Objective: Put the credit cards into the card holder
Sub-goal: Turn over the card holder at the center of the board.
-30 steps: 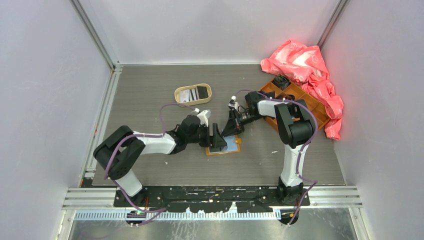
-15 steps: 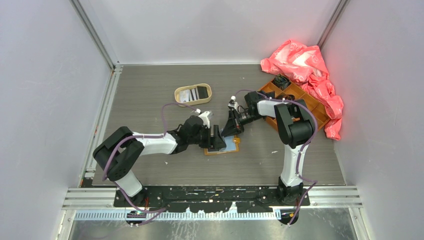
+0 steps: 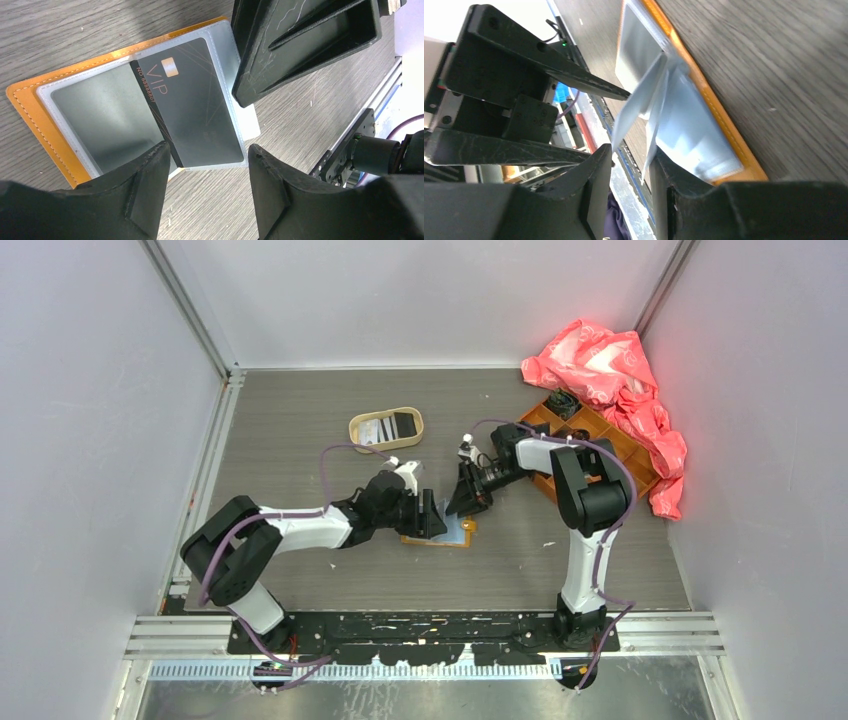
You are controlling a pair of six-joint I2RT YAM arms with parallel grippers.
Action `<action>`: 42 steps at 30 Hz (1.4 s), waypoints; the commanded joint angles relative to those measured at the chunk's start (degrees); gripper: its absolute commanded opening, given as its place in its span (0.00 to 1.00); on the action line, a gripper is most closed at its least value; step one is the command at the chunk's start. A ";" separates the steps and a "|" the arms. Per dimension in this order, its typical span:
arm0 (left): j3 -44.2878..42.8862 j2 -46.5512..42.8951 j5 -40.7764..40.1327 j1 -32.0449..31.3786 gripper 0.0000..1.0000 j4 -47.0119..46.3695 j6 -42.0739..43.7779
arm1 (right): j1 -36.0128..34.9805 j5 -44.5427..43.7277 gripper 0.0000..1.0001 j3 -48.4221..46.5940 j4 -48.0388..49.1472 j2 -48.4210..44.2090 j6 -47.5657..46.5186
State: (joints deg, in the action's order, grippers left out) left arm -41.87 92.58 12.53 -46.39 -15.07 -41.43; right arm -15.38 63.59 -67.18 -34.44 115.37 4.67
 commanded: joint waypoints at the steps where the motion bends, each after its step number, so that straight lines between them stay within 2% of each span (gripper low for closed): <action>1: 0.32 -3.20 -1.55 0.59 0.59 0.22 1.67 | 1.26 -4.68 0.39 -2.42 -3.03 -4.84 -4.30; 10: 1.94 -6.01 -1.56 2.26 0.57 1.61 2.62 | 1.55 -12.88 0.37 -1.09 -1.82 -9.52 -6.79; 13: 2.32 -6.56 -1.23 2.60 0.57 1.71 2.75 | 0.60 -15.11 0.27 -0.68 -0.73 -10.35 -6.23; 19: 3.21 -6.87 -0.31 3.45 0.56 1.24 2.62 | -4.92 -17.01 0.18 -0.72 3.65 -9.23 -1.23; 25: 4.68 -10.05 -0.14 4.40 0.58 2.07 1.81 | -11.82 -18.14 0.17 -5.24 8.97 -4.20 6.85; 28: 5.52 -15.72 -2.53 4.85 0.63 6.20 2.27 | -13.21 -16.36 0.16 -8.88 11.56 -0.75 10.82; 34: 6.12 -29.19 -9.36 6.07 0.77 17.86 7.76 | -15.10 -13.40 0.17 -12.29 9.62 0.22 9.45; 40: 2.56 -33.15 -4.68 12.34 0.98 21.65 12.11 | -13.19 -20.08 0.17 -14.45 0.20 -9.14 -3.87; 42: 1.00 -32.11 -0.67 16.45 1.00 21.38 12.02 | -12.81 -24.41 0.19 -13.40 -0.21 -14.20 -8.99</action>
State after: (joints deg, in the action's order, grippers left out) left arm -36.73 59.96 7.16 -35.59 4.21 -32.40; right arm -29.34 45.34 -78.61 -31.33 113.91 6.59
